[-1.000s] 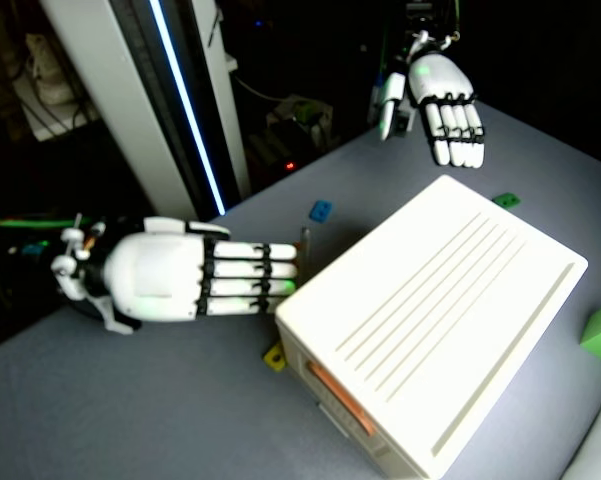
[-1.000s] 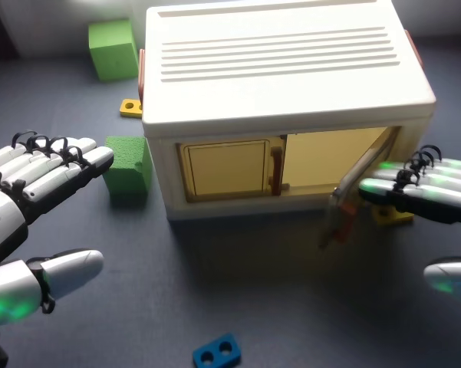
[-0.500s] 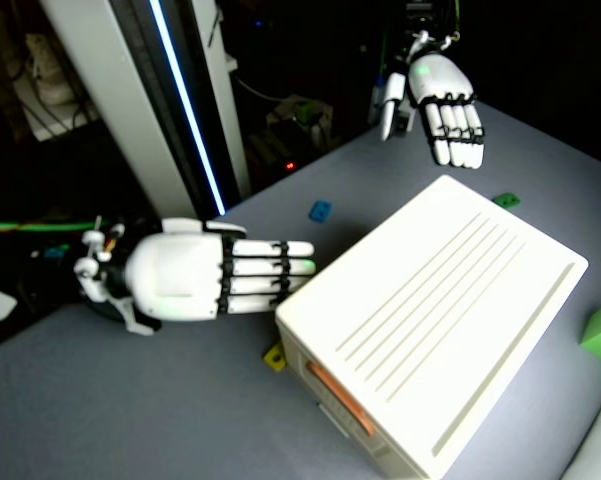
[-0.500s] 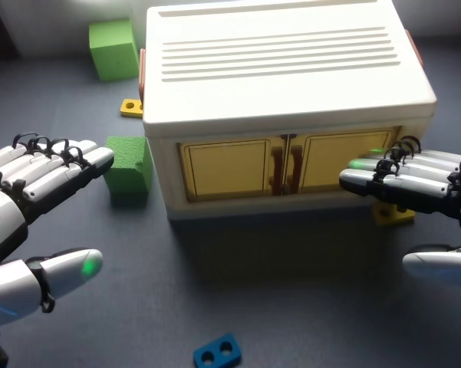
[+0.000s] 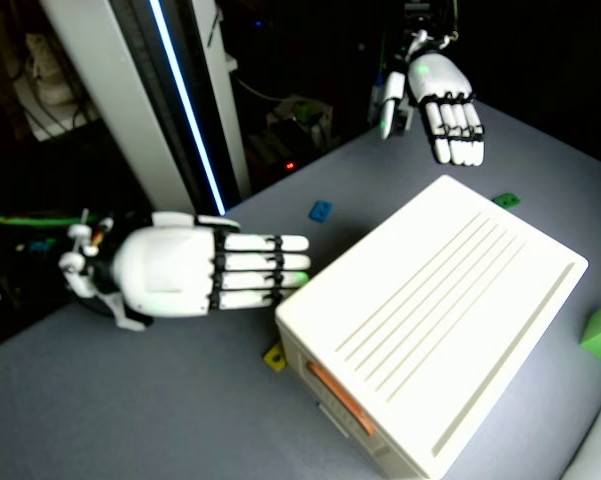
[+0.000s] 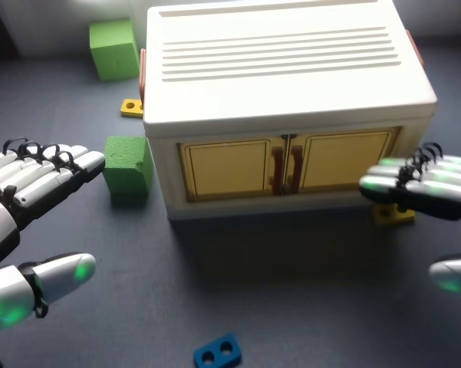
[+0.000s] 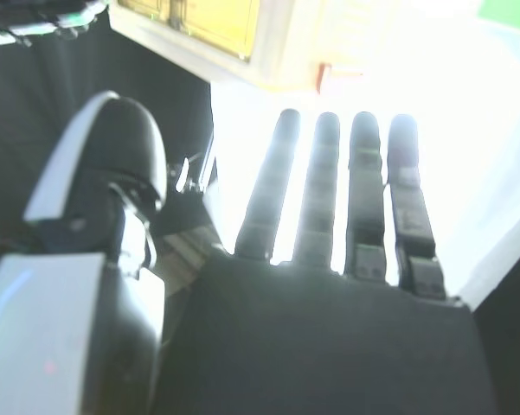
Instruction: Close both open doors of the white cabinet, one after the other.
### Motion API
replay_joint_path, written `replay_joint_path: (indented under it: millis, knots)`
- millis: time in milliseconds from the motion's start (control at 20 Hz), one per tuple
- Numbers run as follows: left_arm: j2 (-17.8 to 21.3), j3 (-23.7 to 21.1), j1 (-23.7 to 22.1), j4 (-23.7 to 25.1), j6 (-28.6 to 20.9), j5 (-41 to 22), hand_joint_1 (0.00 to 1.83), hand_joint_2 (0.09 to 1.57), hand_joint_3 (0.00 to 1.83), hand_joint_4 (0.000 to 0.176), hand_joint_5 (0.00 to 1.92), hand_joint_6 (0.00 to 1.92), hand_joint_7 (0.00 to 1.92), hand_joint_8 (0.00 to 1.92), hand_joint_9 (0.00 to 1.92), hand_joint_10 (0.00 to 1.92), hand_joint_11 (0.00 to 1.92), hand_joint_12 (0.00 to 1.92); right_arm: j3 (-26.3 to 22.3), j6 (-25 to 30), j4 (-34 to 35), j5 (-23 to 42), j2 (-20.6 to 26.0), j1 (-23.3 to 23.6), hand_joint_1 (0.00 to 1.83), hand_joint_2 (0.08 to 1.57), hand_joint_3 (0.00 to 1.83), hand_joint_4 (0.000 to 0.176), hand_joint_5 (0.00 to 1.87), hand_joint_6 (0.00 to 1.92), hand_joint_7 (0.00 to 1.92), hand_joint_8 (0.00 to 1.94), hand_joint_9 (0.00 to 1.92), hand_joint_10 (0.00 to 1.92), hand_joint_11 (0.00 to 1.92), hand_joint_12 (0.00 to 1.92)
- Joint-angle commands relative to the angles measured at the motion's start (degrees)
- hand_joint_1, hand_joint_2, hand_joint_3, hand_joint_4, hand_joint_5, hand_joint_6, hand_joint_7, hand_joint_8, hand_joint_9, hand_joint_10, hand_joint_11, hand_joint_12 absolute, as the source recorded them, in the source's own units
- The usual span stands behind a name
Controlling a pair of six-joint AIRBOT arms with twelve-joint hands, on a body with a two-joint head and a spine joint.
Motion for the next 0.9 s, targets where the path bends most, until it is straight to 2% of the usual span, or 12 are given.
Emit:
replay_joint_path:
  millis: [0,200,300,350,500,550,600,700,850]
  knots:
    - [0.2,-0.26,-0.06,-0.31,-0.27,-7.32,0.0,1.37,0.0,0.0,0.02,0.0,0.04,0.0,0.06,0.0,0.0,0.34,-0.16,0.43,2.95,7.35,0.67,-0.14,0.36,1.52,0.0,0.0,0.07,0.0,0.04,0.0,0.04,0.0,0.06,0.01]
    - [0.19,-0.23,0.09,-0.74,-0.26,-7.75,0.0,1.38,0.0,0.0,0.02,0.0,0.01,0.01,0.03,0.01,0.01,0.29,-0.9,0.41,6.42,9.52,2.37,-3.82,0.51,1.47,0.0,0.0,0.1,0.01,0.08,0.01,0.07,0.01,0.09,0.01]
    - [0.13,-0.18,0.3,-1.5,-0.16,-8.63,0.0,1.38,0.0,0.0,0.05,0.0,0.06,0.0,0.07,0.0,0.0,0.37,-0.55,0.29,9.07,10.02,2.44,-5.54,0.52,1.46,0.0,0.0,0.12,0.01,0.09,0.01,0.09,0.01,0.11,0.02]
    - [0.11,-0.14,0.59,-1.95,-0.12,-9.12,0.0,1.37,0.0,0.0,0.04,0.0,0.03,0.0,0.03,0.0,0.0,0.3,-0.43,0.08,10.33,10.27,2.44,-6.35,0.53,1.45,0.0,0.0,0.13,0.01,0.11,0.01,0.11,0.01,0.15,0.03]
    - [0.07,0.04,1.41,-3.42,-0.12,-10.41,0.0,1.34,0.0,0.0,0.01,0.0,0.0,0.0,0.01,0.0,0.0,0.29,0.11,-1.16,13.79,10.86,2.44,-7.73,0.53,1.44,0.0,0.0,0.15,0.0,0.13,0.0,0.12,0.0,0.2,0.04]
    - [0.06,0.08,1.67,-4.0,-0.12,-10.97,0.0,1.36,0.0,0.0,0.05,0.0,0.01,0.0,0.04,0.0,0.0,0.39,0.29,-1.65,14.88,11.32,2.51,-7.85,0.53,1.45,0.0,0.0,0.15,0.0,0.13,0.0,0.11,0.0,0.17,0.03]
    - [0.06,0.13,1.97,-4.6,-0.11,-11.7,0.0,1.4,0.01,0.0,0.06,0.0,0.02,0.0,0.04,0.0,0.0,0.38,0.32,-2.43,16.2,12.19,2.72,-7.95,0.53,1.45,0.0,0.0,0.14,0.0,0.11,0.0,0.09,0.0,0.12,0.01]
    - [-0.01,0.32,2.17,-5.66,-0.11,-12.95,0.0,1.41,0.01,0.0,0.04,0.0,0.0,0.0,0.03,0.0,0.0,0.3,0.3,-3.42,18.59,14.2,3.07,-8.27,0.49,1.44,0.0,0.0,0.12,0.0,0.11,0.0,0.1,0.0,0.14,0.01]
    - [-0.47,0.88,2.06,-7.19,-0.13,-15.35,0.0,1.43,0.0,0.0,0.05,0.0,0.04,0.01,0.05,0.01,0.0,0.34,0.16,-5.5,24.25,19.46,3.42,-9.67,0.49,1.43,0.0,0.0,0.09,0.0,0.08,0.0,0.08,0.0,0.12,0.0]
